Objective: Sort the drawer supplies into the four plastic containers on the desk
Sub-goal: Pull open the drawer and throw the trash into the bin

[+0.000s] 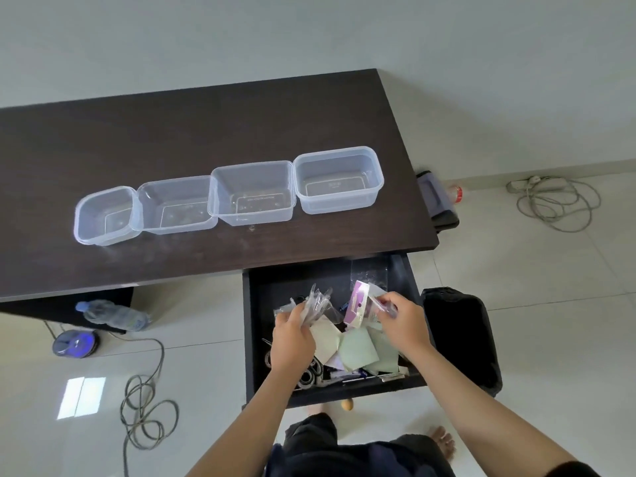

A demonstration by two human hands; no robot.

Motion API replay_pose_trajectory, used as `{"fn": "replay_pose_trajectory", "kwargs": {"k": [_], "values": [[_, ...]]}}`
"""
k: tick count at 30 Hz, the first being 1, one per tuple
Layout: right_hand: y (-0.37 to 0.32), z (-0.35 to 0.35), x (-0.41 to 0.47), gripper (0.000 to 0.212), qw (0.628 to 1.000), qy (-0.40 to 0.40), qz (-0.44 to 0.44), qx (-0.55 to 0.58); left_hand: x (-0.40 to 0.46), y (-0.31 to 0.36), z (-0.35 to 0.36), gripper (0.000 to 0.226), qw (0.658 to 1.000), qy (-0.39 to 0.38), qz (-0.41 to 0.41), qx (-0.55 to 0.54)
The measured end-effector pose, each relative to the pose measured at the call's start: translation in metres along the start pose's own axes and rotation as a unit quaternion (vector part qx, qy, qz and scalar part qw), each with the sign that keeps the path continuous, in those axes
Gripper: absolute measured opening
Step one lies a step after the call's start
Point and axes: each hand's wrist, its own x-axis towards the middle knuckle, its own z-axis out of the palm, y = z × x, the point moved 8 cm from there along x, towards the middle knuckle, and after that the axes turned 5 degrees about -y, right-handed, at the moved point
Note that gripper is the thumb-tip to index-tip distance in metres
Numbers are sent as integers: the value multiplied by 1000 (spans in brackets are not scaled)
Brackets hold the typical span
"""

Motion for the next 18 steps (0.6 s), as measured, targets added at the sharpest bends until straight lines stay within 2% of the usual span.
{"fn": "replay_pose_trajectory", "kwargs": {"k": [6,13,18], "values": [[0,-63,-1,25,996,42,-28,70,-18,73,9,42,997,44,39,-50],[56,-160,-8,31,988,81,-18,133,-52,184,73,43,991,51,81,-91],[114,-208,-15,30,984,92,0,152,-63,243,142,23,992,20,94,-84]]}}
